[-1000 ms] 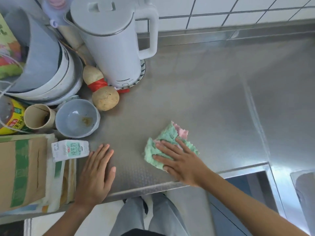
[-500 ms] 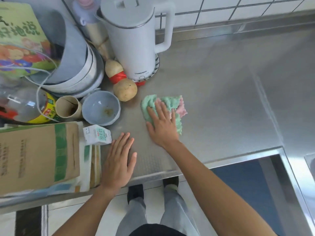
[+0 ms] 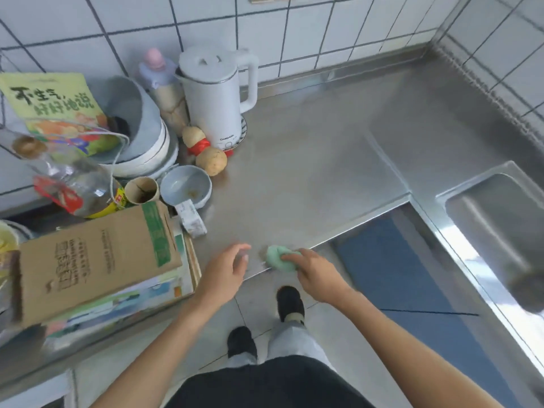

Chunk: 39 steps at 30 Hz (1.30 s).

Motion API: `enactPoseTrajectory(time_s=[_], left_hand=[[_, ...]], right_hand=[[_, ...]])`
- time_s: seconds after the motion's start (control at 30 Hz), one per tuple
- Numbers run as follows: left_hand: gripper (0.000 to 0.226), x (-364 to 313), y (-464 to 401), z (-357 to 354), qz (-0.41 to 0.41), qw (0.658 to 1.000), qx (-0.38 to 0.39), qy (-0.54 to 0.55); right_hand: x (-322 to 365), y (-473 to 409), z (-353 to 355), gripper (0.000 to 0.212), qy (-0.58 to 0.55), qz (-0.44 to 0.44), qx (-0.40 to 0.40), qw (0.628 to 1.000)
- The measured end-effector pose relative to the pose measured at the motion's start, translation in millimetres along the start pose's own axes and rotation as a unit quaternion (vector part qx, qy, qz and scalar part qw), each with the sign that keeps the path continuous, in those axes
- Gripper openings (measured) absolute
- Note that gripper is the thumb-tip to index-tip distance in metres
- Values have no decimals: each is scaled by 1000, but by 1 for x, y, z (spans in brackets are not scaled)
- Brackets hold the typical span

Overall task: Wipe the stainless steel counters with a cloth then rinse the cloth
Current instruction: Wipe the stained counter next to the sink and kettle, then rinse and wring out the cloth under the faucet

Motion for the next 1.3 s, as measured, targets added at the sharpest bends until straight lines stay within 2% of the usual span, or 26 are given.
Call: enactPoseTrajectory(time_s=[0.13, 0.27, 0.4, 0.5, 0.6, 0.77, 0.87, 1.1, 1.3], left_hand=[[22, 4, 43, 11, -26, 996, 83, -15], [17, 2, 73, 9, -47, 993, 112, -13], [23, -10, 92, -12, -60, 987, 152, 3], [26, -27, 104, -38, -87, 973, 213, -25], [31, -52, 115, -69, -127, 955, 256, -76], [31, -110, 142, -121, -200, 930, 288, -109], [27, -141, 164, -149, -213, 923, 302, -105], [29, -193, 199, -197, -214, 931, 287, -68], [36, -214, 184, -217, -200, 938, 278, -59]], right_hand=[[3, 80, 1, 55, -91, -106, -89, 986], [9, 163, -19, 50, -195, -201, -193, 940], [20, 238, -46, 49, -264, -283, -294, 874], [29, 287, -60, 47, -300, -335, -374, 811], [37, 330, -65, 50, -312, -360, -442, 760], [37, 402, -64, 48, -322, -372, -535, 687], [22, 442, -63, 49, -332, -368, -551, 672], [-31, 502, -36, 49, -314, -345, -546, 696], [-73, 513, -12, 55, -326, -348, -553, 683]])
Point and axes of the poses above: each hand's wrist, its own y-axis away from the middle knuckle, its own z-axis out of the back of the hand, x = y × z, the point moved 2 cm from there along -y, towards the middle knuckle, and after that the axes turned 12 degrees about z, right-handed, at the moved point
